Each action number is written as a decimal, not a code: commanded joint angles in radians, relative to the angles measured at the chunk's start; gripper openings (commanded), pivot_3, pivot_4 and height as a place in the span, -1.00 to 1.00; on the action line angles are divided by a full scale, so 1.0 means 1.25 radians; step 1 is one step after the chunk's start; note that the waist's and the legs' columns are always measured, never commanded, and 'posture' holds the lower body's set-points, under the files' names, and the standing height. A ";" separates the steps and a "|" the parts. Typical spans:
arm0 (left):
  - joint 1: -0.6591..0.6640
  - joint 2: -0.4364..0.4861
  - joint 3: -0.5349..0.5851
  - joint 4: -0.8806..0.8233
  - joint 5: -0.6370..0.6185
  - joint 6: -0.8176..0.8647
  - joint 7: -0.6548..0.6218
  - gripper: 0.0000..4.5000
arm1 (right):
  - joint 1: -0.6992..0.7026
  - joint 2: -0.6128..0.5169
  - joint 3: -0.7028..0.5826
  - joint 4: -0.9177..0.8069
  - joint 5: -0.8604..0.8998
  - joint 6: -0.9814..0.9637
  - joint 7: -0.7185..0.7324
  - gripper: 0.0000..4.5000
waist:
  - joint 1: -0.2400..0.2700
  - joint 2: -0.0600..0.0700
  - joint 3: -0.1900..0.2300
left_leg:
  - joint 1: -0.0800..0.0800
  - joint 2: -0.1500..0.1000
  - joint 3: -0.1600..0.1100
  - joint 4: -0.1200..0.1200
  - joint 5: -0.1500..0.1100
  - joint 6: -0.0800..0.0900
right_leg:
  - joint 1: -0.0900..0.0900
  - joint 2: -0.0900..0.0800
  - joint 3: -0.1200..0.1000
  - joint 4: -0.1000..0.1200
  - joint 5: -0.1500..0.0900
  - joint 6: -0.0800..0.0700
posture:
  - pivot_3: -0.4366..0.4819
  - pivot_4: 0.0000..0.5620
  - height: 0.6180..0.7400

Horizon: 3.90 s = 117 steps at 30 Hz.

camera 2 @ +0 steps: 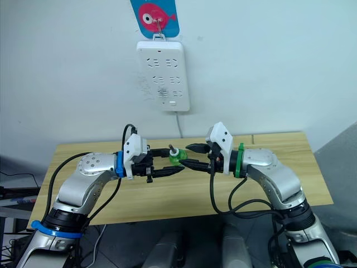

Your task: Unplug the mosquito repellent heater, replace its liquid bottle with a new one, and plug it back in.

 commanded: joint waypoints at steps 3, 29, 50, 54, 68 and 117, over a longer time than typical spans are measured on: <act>-0.018 -0.004 -0.001 -0.034 -0.012 0.005 -0.012 -0.03 | -0.020 0.033 0.010 -0.011 -0.008 -0.014 -0.012 0.07 | 0.000 0.000 0.000 | 0.000 0.000 0.000 0.000 0.000 0.000 | 0.000 0.000 0.000 0.000 0.000 0.000 | -0.18 -0.21 1.00; 0.038 -0.096 0.048 -0.109 -0.015 -0.011 0.130 1.00 | -0.011 0.121 -0.238 0.025 0.183 0.146 -0.179 -0.62 | 0.001 -0.001 -0.017 | 0.000 0.000 0.000 0.001 0.000 0.000 | 0.000 0.000 0.000 0.001 0.000 0.000 | -0.16 -0.31 1.00; 0.019 -0.379 -0.010 -0.090 0.136 -0.190 0.462 1.00 | -0.044 0.255 -0.440 0.048 0.881 0.300 -0.822 -0.62 | -0.003 0.004 -0.035 | 0.001 -0.001 0.003 0.001 0.000 0.001 | -0.001 0.001 0.002 0.007 0.000 0.000 | -0.21 -0.26 1.00; 0.016 -0.386 -0.014 -0.087 0.131 -0.192 0.465 0.82 | -0.035 0.237 -0.415 0.042 0.907 0.277 -0.839 -0.62 | -0.003 0.004 -0.035 | 0.001 -0.001 0.003 0.001 0.000 0.001 | -0.001 0.001 0.002 0.008 0.000 0.000 | -0.23 -0.24 1.00; -0.003 -0.367 -0.011 -0.082 0.092 -0.131 0.438 0.01 | -0.001 0.141 -0.330 0.021 0.947 0.272 -0.823 0.16 | -0.004 0.004 -0.035 | 0.001 -0.001 0.003 0.001 0.000 0.001 | -0.001 0.002 0.002 0.007 0.000 0.000 | -0.24 -0.16 1.00; 0.052 -0.061 0.123 -0.212 -0.280 0.322 0.208 0.01 | -0.158 -0.282 0.018 0.752 -0.256 0.137 0.005 0.99 | 0.002 0.003 -0.034 | 0.000 0.002 0.007 0.001 -0.001 0.004 | 0.001 0.000 0.002 -0.002 0.000 0.000 | -0.12 -0.08 1.00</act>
